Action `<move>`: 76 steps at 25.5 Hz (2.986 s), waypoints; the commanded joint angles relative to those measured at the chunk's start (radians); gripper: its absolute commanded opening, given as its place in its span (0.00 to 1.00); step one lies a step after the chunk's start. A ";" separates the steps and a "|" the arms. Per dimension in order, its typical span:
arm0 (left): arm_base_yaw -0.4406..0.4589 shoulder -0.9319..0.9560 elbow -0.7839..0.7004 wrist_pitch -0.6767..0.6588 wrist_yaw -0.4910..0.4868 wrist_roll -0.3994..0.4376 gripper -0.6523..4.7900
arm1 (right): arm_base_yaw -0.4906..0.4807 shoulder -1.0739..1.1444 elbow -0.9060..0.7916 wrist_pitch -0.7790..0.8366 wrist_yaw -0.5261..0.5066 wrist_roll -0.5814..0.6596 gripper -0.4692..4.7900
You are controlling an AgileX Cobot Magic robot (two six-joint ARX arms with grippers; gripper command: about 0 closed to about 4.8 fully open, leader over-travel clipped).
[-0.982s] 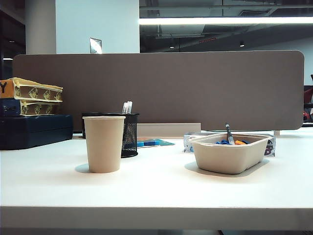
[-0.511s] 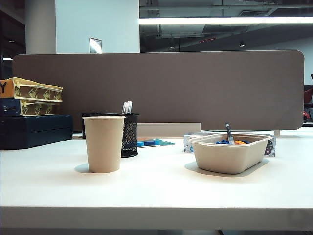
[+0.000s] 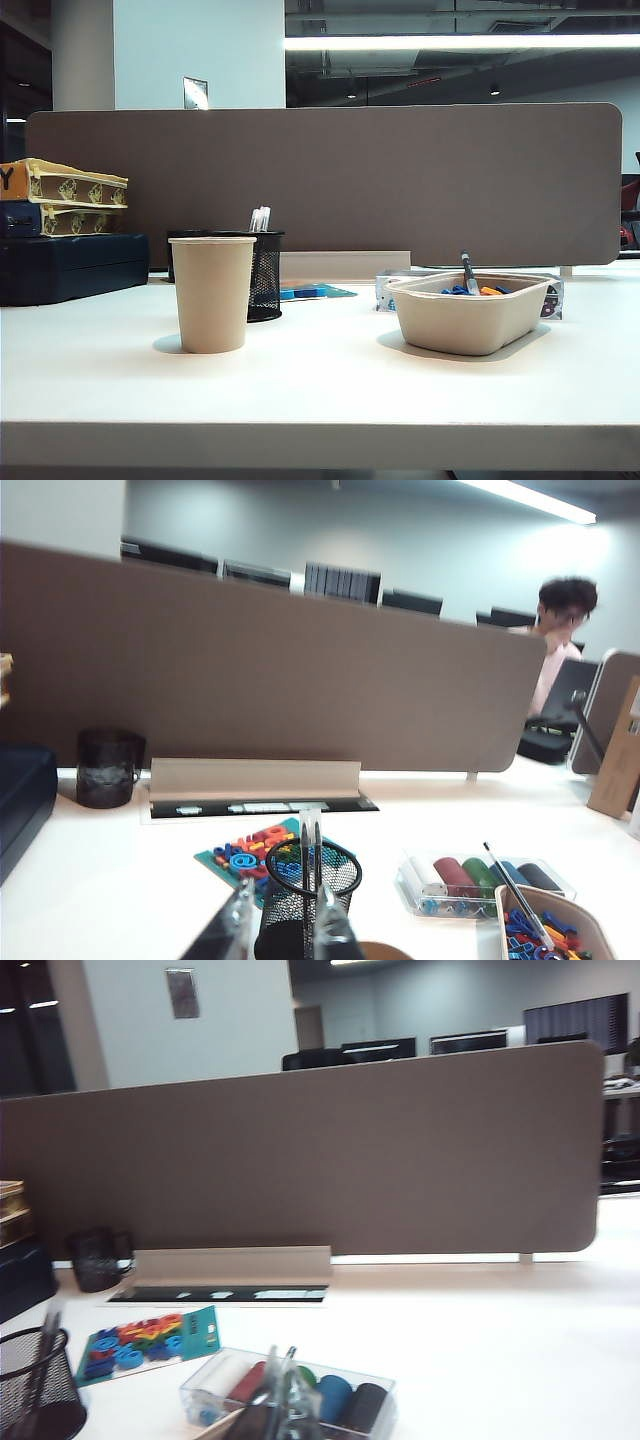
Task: Pick up one pen and put it in the pen container.
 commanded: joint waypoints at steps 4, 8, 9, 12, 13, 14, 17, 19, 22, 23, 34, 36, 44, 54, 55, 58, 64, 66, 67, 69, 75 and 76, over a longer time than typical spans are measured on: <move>-0.002 0.156 0.081 0.031 0.050 0.000 0.27 | 0.001 0.025 0.044 -0.029 -0.037 0.002 0.17; -0.002 0.247 0.108 0.064 0.101 -0.001 0.27 | 0.001 0.074 0.077 -0.050 -0.085 0.002 0.18; -0.003 0.274 0.119 0.063 0.101 -0.001 0.27 | 0.001 0.090 0.086 -0.054 -0.098 0.002 0.18; -0.017 0.334 0.142 0.064 0.101 0.000 0.27 | 0.001 0.145 0.111 -0.055 -0.132 0.002 0.18; -0.021 0.356 0.148 0.065 0.101 0.000 0.27 | 0.001 0.164 0.119 -0.054 -0.140 0.002 0.18; -0.030 0.408 0.166 0.069 0.106 0.000 0.27 | 0.001 0.211 0.138 -0.052 -0.150 0.002 0.21; -0.052 0.506 0.203 0.070 0.127 0.000 0.27 | 0.002 0.300 0.170 -0.041 -0.173 0.002 0.24; -0.066 0.556 0.223 0.072 0.136 0.000 0.27 | 0.002 0.343 0.187 -0.034 -0.182 0.002 0.24; -0.082 0.646 0.263 0.087 0.154 0.000 0.27 | 0.005 0.410 0.204 0.010 -0.195 0.002 0.24; -0.085 0.670 0.273 0.101 0.166 0.000 0.27 | 0.007 0.420 0.205 0.028 -0.198 0.002 0.24; -0.090 0.796 0.285 0.290 0.253 -0.103 0.27 | 0.006 0.562 0.205 0.074 -0.240 0.112 0.30; -0.091 0.819 0.287 0.294 0.265 -0.128 0.27 | 0.006 0.594 0.205 0.094 -0.245 0.114 0.30; -0.116 0.898 0.309 0.299 0.272 -0.153 0.28 | 0.007 0.745 0.243 0.150 -0.244 0.114 0.30; -0.214 1.108 0.483 0.301 0.272 -0.153 0.28 | 0.007 0.949 0.369 0.169 -0.243 0.114 0.30; -0.216 1.117 0.493 0.301 0.273 -0.153 0.28 | 0.007 0.960 0.377 0.169 -0.243 0.114 0.30; -0.235 1.145 0.512 0.301 0.272 -0.152 0.28 | 0.007 0.991 0.391 0.169 -0.243 0.120 0.30; -0.244 1.196 0.518 0.301 0.273 -0.153 0.28 | 0.007 1.090 0.432 0.172 -0.266 0.167 0.30; -0.246 1.214 0.518 0.302 0.273 -0.153 0.28 | 0.008 1.130 0.457 0.171 -0.278 0.167 0.30; -0.249 1.224 0.520 0.302 0.273 -0.153 0.28 | 0.007 1.142 0.467 0.171 -0.280 0.167 0.30; -0.250 1.244 0.527 0.301 0.273 -0.153 0.28 | 0.006 1.170 0.488 0.171 -0.280 0.170 0.30; -0.250 1.342 0.579 0.301 0.294 -0.157 0.28 | 0.007 1.261 0.578 0.171 -0.296 0.216 0.30; -0.250 1.352 0.588 0.300 0.299 -0.157 0.28 | 0.007 1.274 0.589 0.171 -0.300 0.220 0.30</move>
